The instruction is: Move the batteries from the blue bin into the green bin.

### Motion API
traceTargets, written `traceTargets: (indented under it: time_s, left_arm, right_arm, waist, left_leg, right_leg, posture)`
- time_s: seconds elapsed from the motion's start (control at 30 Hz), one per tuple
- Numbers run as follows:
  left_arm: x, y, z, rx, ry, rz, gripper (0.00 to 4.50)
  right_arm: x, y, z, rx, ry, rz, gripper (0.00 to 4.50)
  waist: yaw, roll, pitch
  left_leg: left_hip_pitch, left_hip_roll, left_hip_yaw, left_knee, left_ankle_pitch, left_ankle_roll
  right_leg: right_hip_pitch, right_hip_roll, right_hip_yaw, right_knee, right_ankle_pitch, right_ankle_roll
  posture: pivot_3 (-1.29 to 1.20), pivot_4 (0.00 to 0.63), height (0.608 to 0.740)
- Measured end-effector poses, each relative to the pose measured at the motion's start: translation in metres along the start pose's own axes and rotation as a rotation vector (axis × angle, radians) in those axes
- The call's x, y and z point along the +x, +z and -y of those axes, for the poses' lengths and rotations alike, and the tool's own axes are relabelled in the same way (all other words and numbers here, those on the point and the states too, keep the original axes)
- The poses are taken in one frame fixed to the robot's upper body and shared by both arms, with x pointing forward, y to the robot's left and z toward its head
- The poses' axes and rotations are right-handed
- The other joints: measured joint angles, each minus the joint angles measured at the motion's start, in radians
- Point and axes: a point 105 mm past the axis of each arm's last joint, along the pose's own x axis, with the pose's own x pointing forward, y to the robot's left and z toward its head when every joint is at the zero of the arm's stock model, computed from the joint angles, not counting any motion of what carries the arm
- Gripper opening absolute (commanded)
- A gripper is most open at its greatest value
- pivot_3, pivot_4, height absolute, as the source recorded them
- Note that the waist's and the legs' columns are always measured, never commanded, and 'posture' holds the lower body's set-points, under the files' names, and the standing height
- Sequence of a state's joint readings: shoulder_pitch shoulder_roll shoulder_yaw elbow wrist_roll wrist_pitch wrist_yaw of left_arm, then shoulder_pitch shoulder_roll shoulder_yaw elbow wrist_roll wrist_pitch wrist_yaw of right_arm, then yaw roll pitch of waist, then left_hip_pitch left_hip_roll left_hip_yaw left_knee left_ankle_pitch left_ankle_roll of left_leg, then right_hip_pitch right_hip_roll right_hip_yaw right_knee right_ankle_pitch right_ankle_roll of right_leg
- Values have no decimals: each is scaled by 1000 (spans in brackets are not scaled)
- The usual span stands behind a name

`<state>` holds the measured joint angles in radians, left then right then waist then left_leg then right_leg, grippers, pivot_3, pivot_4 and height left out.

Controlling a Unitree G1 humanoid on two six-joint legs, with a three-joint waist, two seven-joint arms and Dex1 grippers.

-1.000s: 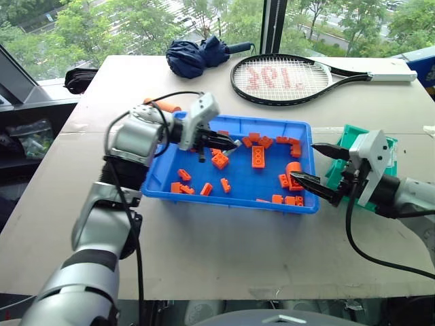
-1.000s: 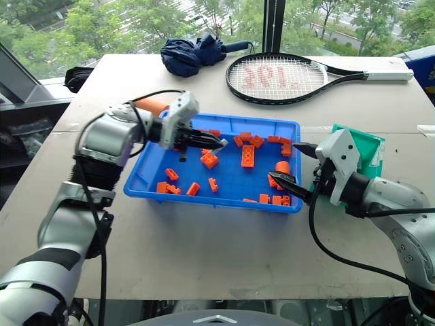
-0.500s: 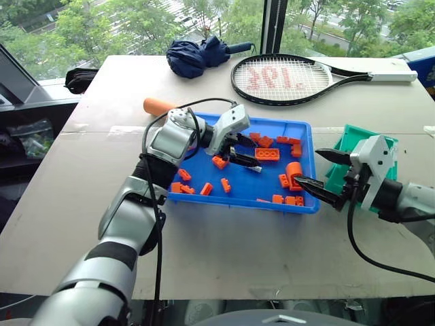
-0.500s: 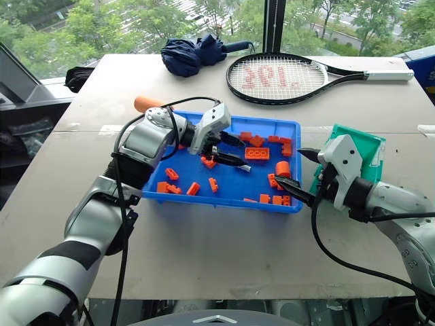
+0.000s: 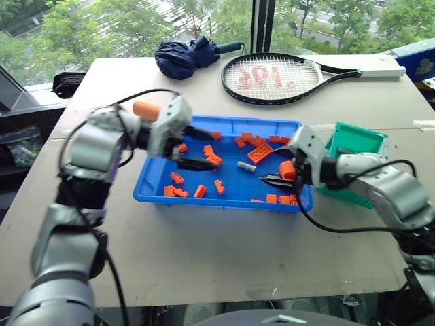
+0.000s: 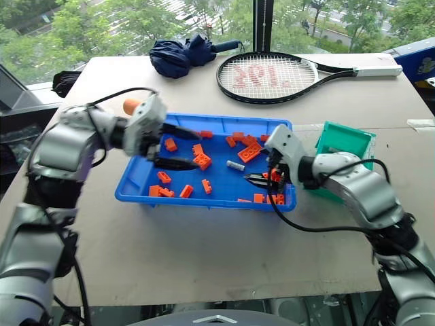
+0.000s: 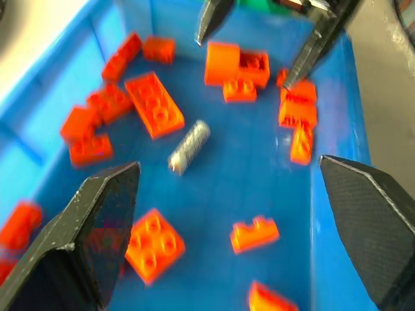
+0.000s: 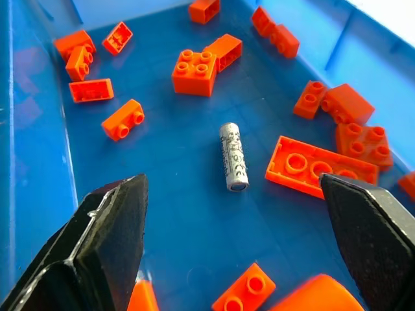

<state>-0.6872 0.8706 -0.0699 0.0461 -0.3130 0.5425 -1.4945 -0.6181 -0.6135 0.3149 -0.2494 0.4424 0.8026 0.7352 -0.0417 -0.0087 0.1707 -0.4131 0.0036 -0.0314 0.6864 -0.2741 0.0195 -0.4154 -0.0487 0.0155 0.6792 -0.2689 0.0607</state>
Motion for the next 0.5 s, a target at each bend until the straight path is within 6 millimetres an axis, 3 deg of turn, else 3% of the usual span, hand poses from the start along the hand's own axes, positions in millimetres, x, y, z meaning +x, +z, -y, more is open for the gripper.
traceTargets:
  time_s: [0.1,0.23,0.4,0.5]
  left_arm:
    - [-16,-1,20,27,2,-19,4475]
    - [-27,-1,40,8,12,-27,4475]
    - [-36,0,52,-24,74,-23,4475]
    - [-37,-3,54,-60,107,-20,4500]
  right_arm:
    - [20,1,-2,-30,55,-23,4237]
    - [31,3,-2,-78,100,-43,4237]
    - [43,-4,-4,-127,141,-81,4237]
    - [52,-12,-2,-119,141,-120,3377]
  waist:
    - [14,0,0]
    - [23,-1,0]
    - [26,-1,0]
    - [24,-1,0]
  left_leg:
    - [-1,0,-1,1,0,0]
    - [-1,-1,0,1,-1,2]
    - [0,-1,0,1,-2,3]
    - [0,-1,0,1,-1,3]
  right_leg:
    - [0,-1,-2,-1,0,0]
    - [0,-2,-1,-1,0,0]
    - [0,-1,-1,0,0,0]
    - [0,-1,-1,1,0,0]
  posture:
    - [0,150,740]
    - [0,150,740]
    - [0,150,740]
    - [0,150,740]
